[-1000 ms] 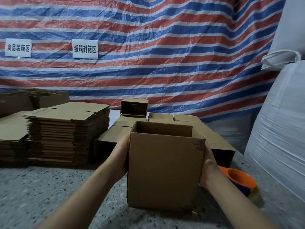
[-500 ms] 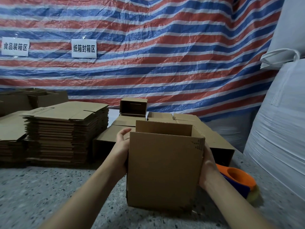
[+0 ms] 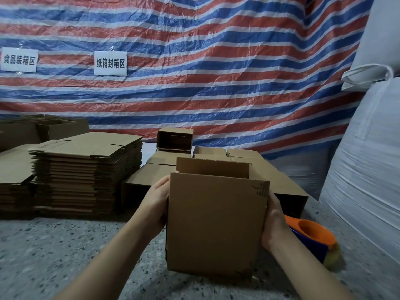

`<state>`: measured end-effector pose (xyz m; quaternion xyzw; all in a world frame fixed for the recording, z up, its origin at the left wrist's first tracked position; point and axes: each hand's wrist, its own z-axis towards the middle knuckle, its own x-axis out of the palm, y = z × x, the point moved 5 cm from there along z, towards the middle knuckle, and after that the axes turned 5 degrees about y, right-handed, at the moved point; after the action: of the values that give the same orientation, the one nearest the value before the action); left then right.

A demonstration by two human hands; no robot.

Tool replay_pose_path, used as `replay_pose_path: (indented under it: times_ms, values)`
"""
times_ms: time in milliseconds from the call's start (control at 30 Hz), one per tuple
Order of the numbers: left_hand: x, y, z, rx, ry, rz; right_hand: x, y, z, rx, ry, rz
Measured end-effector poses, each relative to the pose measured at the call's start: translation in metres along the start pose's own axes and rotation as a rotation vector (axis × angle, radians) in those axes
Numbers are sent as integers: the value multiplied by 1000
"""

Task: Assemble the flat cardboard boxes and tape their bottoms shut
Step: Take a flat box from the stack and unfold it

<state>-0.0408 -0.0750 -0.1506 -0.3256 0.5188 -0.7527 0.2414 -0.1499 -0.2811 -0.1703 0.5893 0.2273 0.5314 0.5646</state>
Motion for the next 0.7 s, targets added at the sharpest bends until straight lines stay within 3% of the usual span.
replay_pose_path:
  times_ms: [233,467,700]
  values:
    - [-3,3,1,-49,-61,103,-2,-1,3,171,-52,-101]
    - [-2,-5,-9,64,180,232,-5,-2,5,207,-76,-99]
    - [-4,-9,-9,59,187,338,-3,-1,5,222,-109,-111]
